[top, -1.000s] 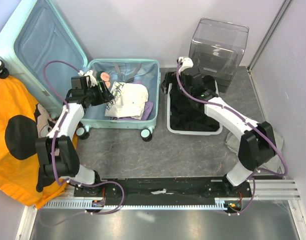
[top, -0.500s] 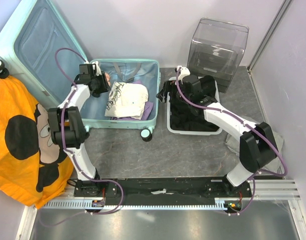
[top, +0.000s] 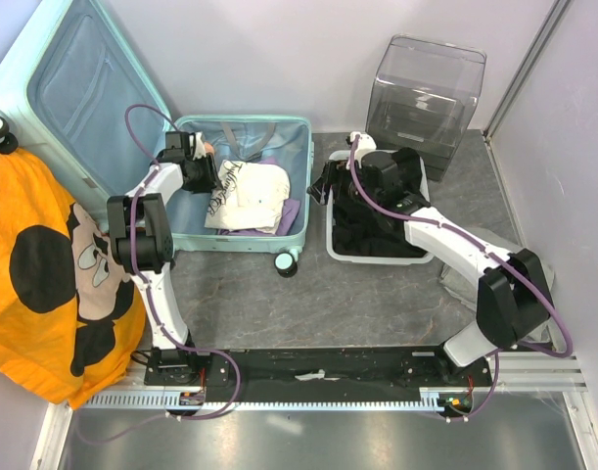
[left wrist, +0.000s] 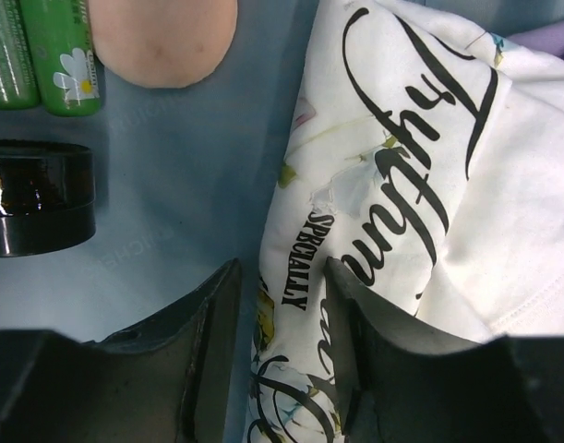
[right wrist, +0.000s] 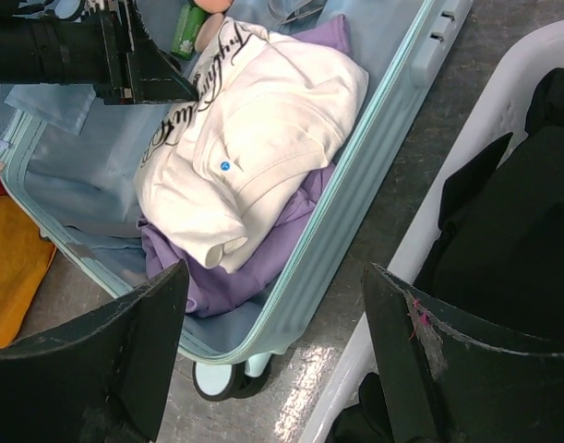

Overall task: Open, take out, and arrange the luggage
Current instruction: Pick up the clothes from the luggage.

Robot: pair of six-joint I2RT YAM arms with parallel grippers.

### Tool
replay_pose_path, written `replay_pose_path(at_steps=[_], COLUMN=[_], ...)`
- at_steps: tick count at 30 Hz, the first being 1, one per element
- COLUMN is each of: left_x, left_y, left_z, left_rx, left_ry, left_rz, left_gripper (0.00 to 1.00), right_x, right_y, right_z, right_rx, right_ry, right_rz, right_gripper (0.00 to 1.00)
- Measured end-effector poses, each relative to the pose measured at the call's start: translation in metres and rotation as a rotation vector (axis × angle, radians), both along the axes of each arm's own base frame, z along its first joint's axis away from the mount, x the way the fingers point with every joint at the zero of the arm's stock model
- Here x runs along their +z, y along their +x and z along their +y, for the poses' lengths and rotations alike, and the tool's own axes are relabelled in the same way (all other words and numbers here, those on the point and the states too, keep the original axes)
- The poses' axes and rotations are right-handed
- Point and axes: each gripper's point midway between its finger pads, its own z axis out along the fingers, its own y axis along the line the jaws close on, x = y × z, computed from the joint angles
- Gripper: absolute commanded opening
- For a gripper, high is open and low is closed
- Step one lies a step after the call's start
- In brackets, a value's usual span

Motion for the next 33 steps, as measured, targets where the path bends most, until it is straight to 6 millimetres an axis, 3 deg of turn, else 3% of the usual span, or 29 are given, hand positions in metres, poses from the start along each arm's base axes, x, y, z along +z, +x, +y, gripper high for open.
replay_pose_path(at_steps=[4, 9, 14, 20, 26, 33], left_x=[-0.005, -0.005, -0.002, 0.001, 0.01, 0.037], left_y=[0.0, 0.0, 0.001, 0.001, 0.0, -0.005], left_z=[-0.003, -0.004, -0.003, -0.006, -0.012, -0.022], left_rx=[-0.014, -0.023, -0.028, -0.035, -0.046, -0.063], left_ry=[-0.026, -0.048, -0.068, -0.069, -0.062, -0.049], left_rz=[0.008, 0.008, -0.002, -0.009, -0.027, -0.076], left_gripper=[0.43, 0.25, 0.19, 0.02, 0.01, 0.02], right_x=[0.002, -0.002, -0.01, -0.01, -0.01, -0.01], right_y=[-0.005, -0.01, -0.011, -0.012, -0.014, -0.015], right_z=[0.001, -0.001, -0.003, -0.003, 0.0, 0.001], right_rx=[0.001, -0.009, -0.02, -0.024, -0.015, -0.013], right_ry=[0.005, 0.001, -0.011, -0.012, -0.012, -0.013], right_rz=[-0.001, 0.006, 0.022, 0.021, 0.021, 0.021], right_gripper=[0.82, 0.82, 0.82, 0.82, 0.82, 0.82])
